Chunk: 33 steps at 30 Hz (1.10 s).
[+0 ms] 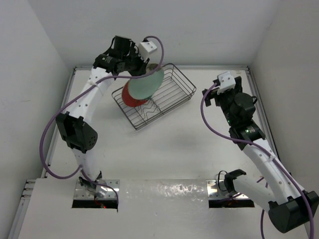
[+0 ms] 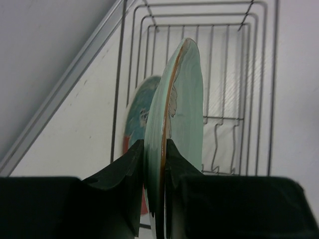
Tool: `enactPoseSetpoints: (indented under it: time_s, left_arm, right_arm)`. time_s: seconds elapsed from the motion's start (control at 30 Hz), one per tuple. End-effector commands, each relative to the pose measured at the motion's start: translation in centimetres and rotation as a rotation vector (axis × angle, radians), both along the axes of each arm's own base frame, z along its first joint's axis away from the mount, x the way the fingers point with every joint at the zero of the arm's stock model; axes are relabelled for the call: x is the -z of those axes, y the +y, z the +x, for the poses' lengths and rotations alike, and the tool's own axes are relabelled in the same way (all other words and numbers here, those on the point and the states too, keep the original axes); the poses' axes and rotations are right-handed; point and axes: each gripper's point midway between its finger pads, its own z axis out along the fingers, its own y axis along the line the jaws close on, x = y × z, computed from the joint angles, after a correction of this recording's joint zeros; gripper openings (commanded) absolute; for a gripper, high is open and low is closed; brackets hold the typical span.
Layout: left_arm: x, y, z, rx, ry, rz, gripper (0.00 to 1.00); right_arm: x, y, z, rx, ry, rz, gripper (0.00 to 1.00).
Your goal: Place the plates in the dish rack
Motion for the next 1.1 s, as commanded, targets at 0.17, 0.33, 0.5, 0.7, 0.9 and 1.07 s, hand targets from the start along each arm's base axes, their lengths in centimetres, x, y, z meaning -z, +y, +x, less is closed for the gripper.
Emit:
enactPoseSetpoints:
  time_s: [0.17,0.33,0.5,0.7,0.9,1.07]
  left_arm:
    - [-2.2,1.6,2.5,-0.041,-0.215,0.023,0.0]
    - [0.4,1.6,2.6,-0.033,-0.168,0.038,0.0]
    - [2.9,1.9,2.7,-0.016,-0.166,0.06,0.0]
    - [6.5,0.1,1.6,0.102,-0.122,0.012,0.0]
    - [5.8,-0.1,2.7,0.097,-0.143,0.01,0.0]
    - [4.9,0.2,2.4,0.097,-0.15,0.027,0.43]
  right_arm:
    - [-0.8,0.3,0.0,-0.011,-0.028,0.026,0.98]
    - [-0.7,0.1,-0.5,-0.013,-0.03,0.022,0.98]
    - [-0.6,0.1,-1.0,-0.025,-0.036,0.016,0.98]
    - [-0.7,0.1,-1.1,-0.027,-0.035,0.016,0.98]
    - [-1.1,0.1,-1.4,-0.033,-0.035,0.019,0.98]
    - [-0.5,-0.1,-1.7,-0.025,-0.023,0.02,0.98]
